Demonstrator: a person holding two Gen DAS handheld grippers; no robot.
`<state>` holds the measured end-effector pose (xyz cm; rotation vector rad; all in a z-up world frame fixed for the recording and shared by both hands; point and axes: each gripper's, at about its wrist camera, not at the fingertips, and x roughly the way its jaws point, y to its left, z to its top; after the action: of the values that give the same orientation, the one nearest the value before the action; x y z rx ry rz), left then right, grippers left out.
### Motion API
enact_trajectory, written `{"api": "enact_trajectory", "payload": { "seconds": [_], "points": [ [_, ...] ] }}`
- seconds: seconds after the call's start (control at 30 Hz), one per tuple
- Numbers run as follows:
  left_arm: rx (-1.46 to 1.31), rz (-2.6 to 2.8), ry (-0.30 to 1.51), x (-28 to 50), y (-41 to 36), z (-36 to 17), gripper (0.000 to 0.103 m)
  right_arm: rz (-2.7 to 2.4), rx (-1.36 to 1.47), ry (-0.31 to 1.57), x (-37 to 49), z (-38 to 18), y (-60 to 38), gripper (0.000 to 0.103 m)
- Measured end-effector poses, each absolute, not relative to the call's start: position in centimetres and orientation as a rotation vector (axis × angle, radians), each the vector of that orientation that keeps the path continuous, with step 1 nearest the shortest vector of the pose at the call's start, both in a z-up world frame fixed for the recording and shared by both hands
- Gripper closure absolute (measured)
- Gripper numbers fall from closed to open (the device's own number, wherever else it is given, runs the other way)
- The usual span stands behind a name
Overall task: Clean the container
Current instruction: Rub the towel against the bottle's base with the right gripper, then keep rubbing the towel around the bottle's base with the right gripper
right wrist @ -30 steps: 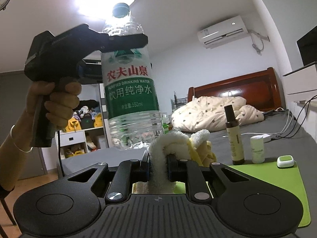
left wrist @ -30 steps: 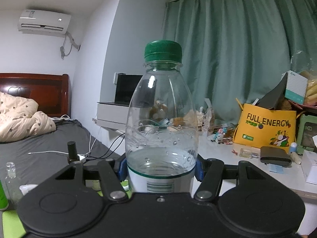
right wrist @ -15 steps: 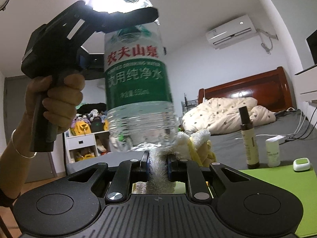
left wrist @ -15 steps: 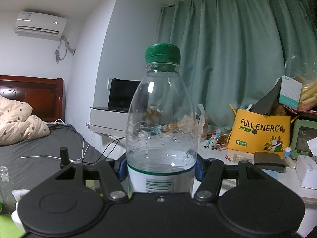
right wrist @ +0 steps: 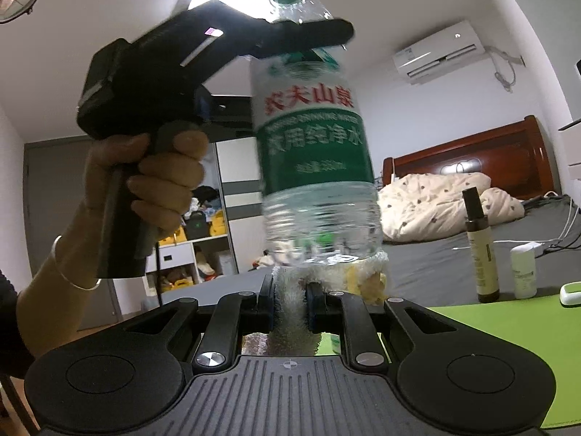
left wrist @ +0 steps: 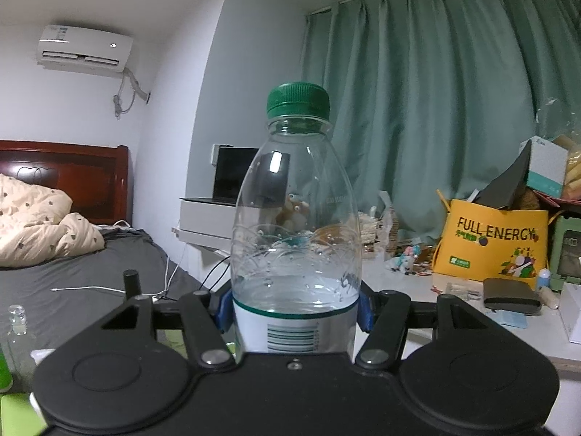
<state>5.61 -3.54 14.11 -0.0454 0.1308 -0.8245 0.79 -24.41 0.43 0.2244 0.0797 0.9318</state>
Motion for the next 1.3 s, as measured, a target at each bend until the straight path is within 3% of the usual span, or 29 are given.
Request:
{"api": "enact_trajectory", "payload": {
  "seconds": [0.67, 1.3],
  "points": [
    [-0.047, -0.776, 0.165, 6.1, -2.1, 13.3, 0.044, 0.847, 0.214, 0.097, -1.2, 0.3, -26.7, 0.087],
    [-0.057, -0.838, 0.14, 4.9, -3.5, 13.7, 0.044, 0.821, 0.246, 0.091, 2.0, 0.1, -26.3, 0.087]
  ]
}}
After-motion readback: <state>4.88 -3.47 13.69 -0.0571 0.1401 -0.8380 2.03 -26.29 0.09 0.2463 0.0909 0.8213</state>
